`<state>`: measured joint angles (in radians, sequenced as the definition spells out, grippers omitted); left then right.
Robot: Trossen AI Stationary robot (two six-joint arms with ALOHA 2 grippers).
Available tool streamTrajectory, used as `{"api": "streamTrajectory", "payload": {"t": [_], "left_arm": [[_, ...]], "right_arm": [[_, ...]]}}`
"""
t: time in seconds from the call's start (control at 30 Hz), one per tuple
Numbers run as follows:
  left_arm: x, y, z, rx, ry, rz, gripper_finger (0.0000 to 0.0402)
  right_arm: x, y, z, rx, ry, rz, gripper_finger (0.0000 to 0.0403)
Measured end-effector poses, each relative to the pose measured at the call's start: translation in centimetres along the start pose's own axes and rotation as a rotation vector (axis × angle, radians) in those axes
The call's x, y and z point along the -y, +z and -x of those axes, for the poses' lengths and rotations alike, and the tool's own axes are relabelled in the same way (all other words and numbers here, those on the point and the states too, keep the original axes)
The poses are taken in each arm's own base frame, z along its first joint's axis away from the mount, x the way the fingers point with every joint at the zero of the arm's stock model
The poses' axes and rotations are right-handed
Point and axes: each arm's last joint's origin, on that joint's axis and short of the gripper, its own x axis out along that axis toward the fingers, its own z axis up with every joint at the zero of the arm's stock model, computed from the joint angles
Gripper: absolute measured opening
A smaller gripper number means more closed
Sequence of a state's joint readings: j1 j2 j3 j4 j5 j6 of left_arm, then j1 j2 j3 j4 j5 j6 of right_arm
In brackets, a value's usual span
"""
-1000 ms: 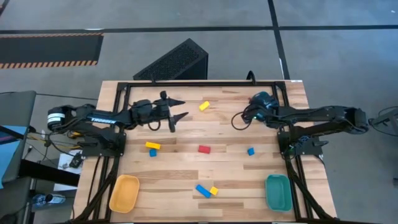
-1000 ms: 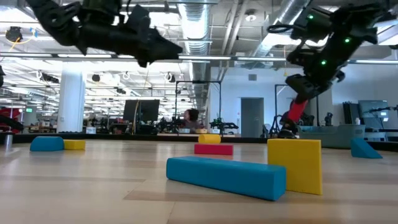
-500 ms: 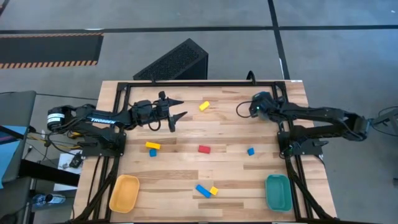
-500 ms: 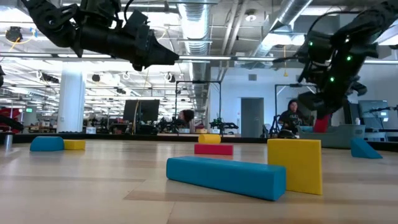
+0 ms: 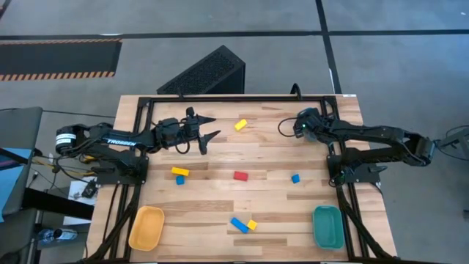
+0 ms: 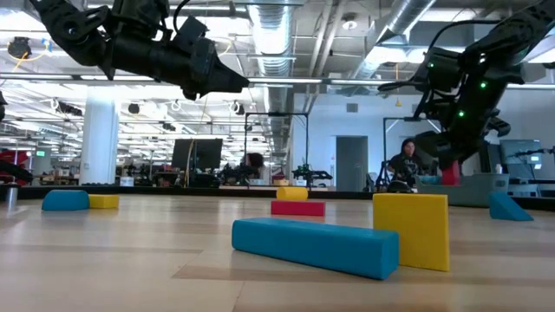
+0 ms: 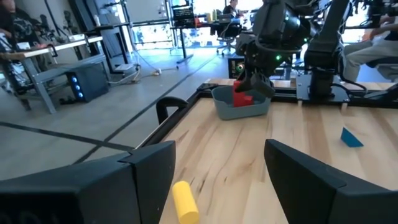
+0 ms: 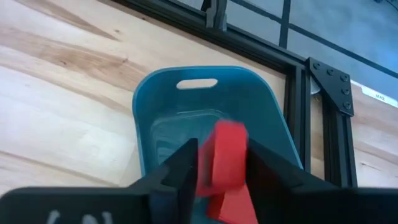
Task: Sort & place blocks by color
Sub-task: Put the top red block into the blue bin, then put the red block into the blue bin
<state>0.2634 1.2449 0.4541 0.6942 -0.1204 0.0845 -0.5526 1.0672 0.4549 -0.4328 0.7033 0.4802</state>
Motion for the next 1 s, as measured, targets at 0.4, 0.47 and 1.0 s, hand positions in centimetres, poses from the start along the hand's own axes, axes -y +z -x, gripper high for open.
{"api": "streamTrajectory", "payload": {"t": [0.4, 0.47, 1.0], "left_arm": [[-0.2, 0.0, 0.0, -0.005, 0.053, -0.007, 0.0235], [-0.2, 0.0, 0.0, -0.001, 0.053, -0.009, 0.0235], [-0.2, 0.0, 0.0, -0.004, 0.052, -0.008, 0.0235]], "right_arm": [[-1.4, -0.3, 1.1, 0.047, 0.081, 0.064, 0.0186], [-1.6, -0.3, 1.5, 0.065, 0.105, 0.065, 0.0184], [-0.7, 0.6, 6.0, 0.275, 0.32, -0.021, 0.0179]]}}
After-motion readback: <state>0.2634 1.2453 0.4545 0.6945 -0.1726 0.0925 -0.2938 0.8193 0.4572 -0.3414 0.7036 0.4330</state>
